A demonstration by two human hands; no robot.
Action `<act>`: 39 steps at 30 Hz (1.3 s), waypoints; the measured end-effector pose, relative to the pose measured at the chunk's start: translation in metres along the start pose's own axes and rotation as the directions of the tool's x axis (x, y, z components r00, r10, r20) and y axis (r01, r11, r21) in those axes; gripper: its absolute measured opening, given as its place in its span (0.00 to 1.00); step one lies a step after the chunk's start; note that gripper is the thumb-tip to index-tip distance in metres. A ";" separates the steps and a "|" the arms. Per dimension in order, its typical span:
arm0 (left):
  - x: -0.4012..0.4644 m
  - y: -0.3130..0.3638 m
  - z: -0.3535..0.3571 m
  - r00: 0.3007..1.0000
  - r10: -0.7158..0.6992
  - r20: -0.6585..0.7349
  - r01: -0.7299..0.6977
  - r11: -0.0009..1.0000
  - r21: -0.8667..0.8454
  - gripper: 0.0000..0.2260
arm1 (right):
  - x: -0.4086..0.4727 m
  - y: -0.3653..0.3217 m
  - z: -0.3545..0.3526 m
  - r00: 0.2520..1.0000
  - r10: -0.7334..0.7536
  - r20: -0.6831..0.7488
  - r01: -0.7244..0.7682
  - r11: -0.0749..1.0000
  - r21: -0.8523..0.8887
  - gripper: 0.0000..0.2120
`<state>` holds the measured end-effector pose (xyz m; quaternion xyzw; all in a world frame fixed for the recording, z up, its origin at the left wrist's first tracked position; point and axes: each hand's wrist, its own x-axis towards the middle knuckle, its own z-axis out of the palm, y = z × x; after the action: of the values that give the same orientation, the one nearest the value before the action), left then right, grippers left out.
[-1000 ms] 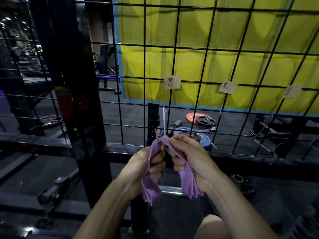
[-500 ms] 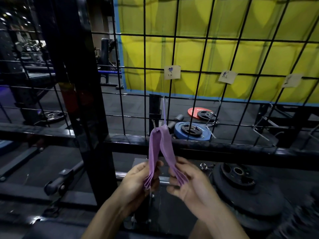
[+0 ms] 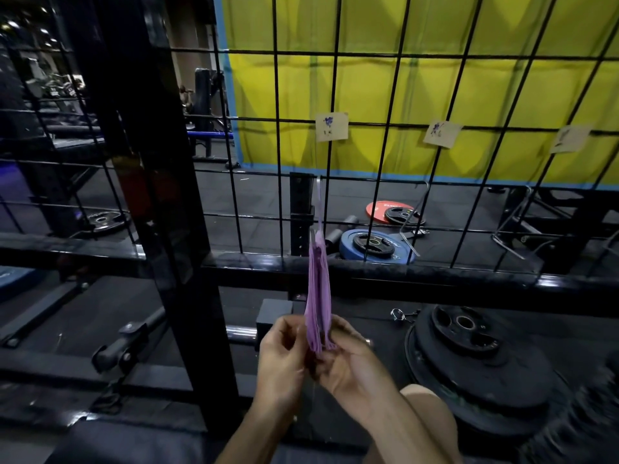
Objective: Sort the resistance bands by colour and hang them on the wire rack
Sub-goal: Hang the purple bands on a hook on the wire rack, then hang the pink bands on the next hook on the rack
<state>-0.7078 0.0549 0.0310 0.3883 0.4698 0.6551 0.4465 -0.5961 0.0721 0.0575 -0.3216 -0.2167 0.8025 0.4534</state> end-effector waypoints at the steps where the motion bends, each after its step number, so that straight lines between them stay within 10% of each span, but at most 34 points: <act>1: 0.002 0.002 -0.002 0.999 0.045 0.012 -0.045 0.995 0.087 0.06 | 0.000 -0.001 0.002 1.000 -0.017 0.000 0.017 0.998 -0.055 0.14; 13: 0.017 0.025 -0.030 0.925 0.327 0.194 -0.376 0.711 0.594 0.09 | -0.013 -0.009 -0.001 0.998 0.062 -0.010 -0.063 0.976 -0.209 0.12; 27: -0.035 -0.045 0.009 0.944 0.070 0.323 -0.260 0.762 0.593 0.09 | -0.074 -0.040 -0.071 0.990 -0.104 -0.099 0.064 0.935 -0.349 0.06; 34: -0.066 -0.065 0.199 0.676 0.058 0.735 -0.495 0.774 0.394 0.04 | -0.190 -0.126 -0.189 0.820 -0.447 -0.358 0.315 0.874 -0.370 0.04; 39: -0.134 -0.105 0.351 0.353 -0.003 0.936 -0.555 0.804 0.212 0.06 | -0.325 -0.160 -0.300 0.472 -0.545 -0.693 0.363 0.836 -0.411 0.03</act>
<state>-0.3192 0.0389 0.0080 0.8556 0.2261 0.2593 0.3868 -0.1639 -0.1135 0.0533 -0.6156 -0.1541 0.3987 0.6620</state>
